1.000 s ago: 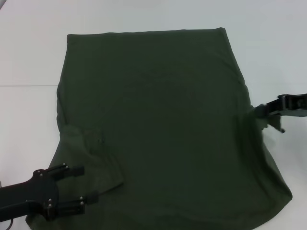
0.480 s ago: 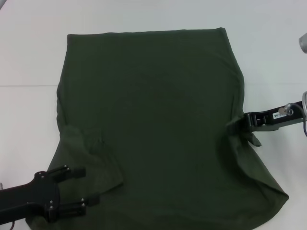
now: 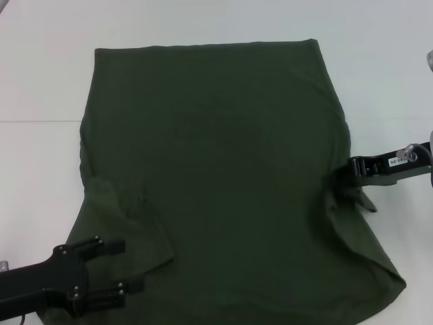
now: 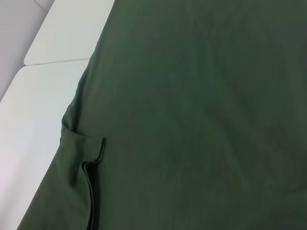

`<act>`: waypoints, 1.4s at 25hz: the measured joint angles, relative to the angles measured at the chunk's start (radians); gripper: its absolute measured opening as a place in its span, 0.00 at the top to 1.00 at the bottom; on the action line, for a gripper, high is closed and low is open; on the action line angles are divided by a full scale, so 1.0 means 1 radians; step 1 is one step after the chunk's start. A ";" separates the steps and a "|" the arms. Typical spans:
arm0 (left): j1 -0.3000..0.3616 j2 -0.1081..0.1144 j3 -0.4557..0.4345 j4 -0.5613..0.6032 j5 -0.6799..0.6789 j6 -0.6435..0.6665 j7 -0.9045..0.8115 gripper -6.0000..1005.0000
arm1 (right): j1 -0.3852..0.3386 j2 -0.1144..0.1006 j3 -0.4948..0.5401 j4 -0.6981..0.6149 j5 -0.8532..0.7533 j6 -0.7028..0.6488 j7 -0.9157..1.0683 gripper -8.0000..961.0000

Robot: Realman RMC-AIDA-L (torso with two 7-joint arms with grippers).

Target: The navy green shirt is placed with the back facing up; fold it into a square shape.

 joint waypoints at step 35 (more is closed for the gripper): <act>-0.013 0.000 -0.046 -0.009 -0.055 -0.034 -0.002 0.11 | -0.339 -0.049 0.387 0.303 0.377 -0.057 -0.096 0.19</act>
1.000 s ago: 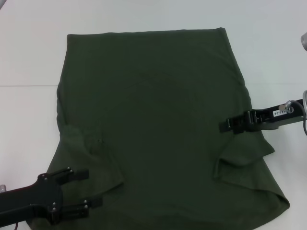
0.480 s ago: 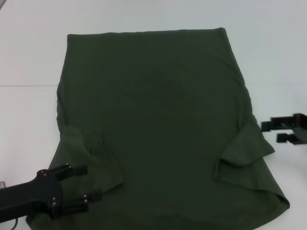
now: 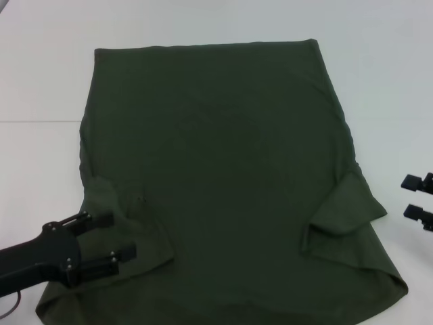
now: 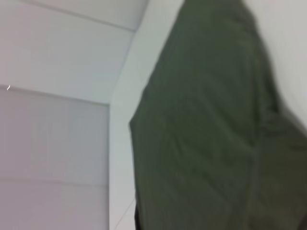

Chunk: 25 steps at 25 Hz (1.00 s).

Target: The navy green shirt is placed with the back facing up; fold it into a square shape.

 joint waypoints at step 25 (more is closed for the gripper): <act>-0.017 0.007 -0.038 -0.028 -0.027 -0.029 0.028 0.11 | 0.059 0.036 -0.082 0.117 -0.002 0.360 0.110 0.20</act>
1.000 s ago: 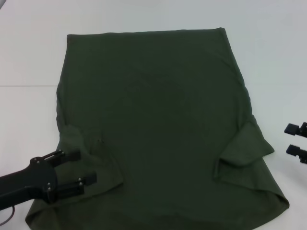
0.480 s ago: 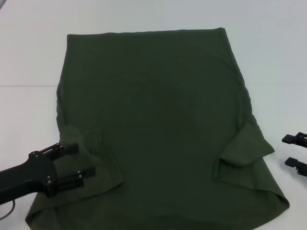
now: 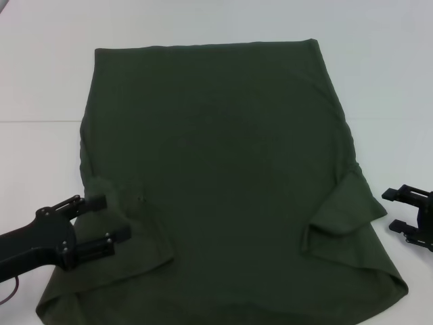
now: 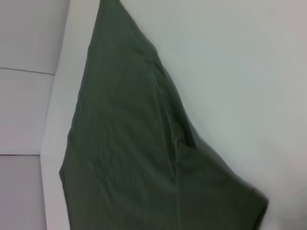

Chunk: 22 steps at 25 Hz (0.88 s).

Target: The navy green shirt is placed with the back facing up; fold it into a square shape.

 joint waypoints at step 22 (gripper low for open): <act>0.008 -0.004 -0.003 0.002 0.001 0.016 0.000 0.11 | 0.044 0.036 -0.030 0.009 0.000 0.090 -0.049 0.21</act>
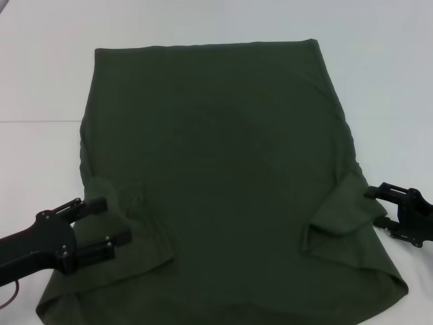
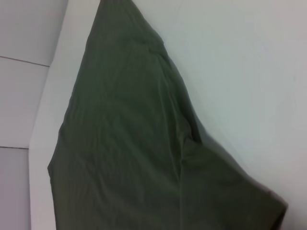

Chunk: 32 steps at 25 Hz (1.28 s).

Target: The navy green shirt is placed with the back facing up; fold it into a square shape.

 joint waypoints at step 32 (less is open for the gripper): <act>0.009 -0.004 0.000 -0.002 0.000 0.009 0.000 0.11 | 0.046 0.022 0.000 -0.004 0.006 0.029 -0.019 0.21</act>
